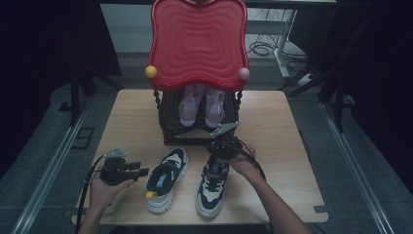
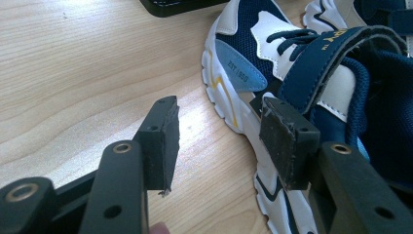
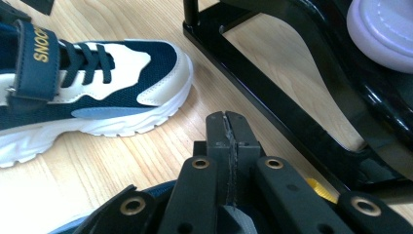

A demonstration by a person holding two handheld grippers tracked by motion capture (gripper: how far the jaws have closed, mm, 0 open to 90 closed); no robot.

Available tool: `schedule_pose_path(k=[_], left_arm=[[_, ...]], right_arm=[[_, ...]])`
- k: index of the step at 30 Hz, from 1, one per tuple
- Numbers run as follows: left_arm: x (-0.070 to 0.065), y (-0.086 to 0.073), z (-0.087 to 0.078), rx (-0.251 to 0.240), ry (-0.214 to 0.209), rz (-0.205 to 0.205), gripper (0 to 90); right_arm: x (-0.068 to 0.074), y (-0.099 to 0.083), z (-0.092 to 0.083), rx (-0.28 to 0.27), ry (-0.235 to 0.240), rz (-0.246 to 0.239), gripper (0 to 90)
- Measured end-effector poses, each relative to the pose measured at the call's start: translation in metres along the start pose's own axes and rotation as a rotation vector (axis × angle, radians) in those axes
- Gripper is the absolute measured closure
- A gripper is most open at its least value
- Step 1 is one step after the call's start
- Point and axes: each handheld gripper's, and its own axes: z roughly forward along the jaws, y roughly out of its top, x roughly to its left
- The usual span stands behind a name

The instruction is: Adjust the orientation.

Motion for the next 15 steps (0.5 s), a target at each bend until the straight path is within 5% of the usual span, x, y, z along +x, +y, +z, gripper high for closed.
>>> schedule_pose_path(k=[15], left_arm=[[0.0002, -0.0004, 0.001, 0.003, 0.001, 0.002, 49.4]], right_arm=[[-0.0015, -0.003, -0.0051, 0.04, -0.02, -0.014, 89.0]])
